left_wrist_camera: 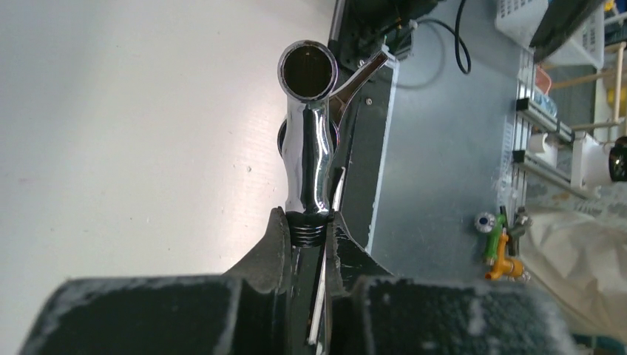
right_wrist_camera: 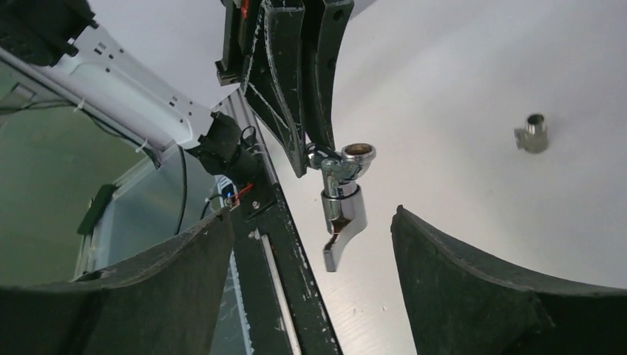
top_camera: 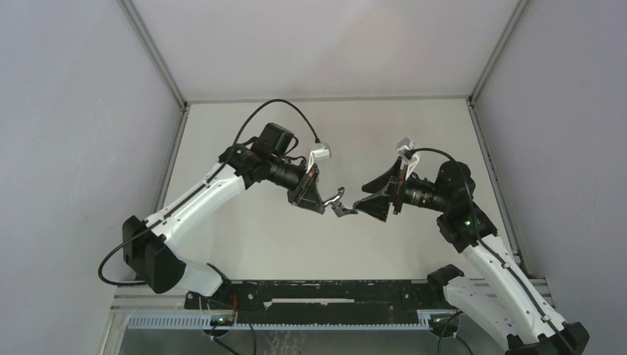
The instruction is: Install the water faucets
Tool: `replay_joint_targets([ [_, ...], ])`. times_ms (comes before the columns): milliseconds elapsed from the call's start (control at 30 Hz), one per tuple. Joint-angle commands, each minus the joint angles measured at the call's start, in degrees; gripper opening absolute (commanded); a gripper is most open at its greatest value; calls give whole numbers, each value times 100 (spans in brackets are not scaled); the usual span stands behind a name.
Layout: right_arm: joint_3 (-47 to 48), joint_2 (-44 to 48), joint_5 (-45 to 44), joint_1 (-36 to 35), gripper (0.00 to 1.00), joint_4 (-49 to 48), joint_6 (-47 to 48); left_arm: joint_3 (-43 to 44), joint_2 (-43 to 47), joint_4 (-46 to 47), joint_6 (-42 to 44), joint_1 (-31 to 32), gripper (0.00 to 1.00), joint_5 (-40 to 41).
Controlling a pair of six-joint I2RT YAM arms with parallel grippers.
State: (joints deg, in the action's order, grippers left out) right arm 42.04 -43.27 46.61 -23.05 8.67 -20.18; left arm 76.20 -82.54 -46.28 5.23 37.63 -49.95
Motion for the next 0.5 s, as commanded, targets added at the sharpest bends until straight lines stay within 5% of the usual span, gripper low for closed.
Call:
replay_joint_targets([
  [0,243,-176,577,-21,86,-616,206,303,450,-413,712,14,0,-395],
  [467,289,-1464,1201,-758,87,-1860,-369,505,564,-767,910,190,0,-406],
])
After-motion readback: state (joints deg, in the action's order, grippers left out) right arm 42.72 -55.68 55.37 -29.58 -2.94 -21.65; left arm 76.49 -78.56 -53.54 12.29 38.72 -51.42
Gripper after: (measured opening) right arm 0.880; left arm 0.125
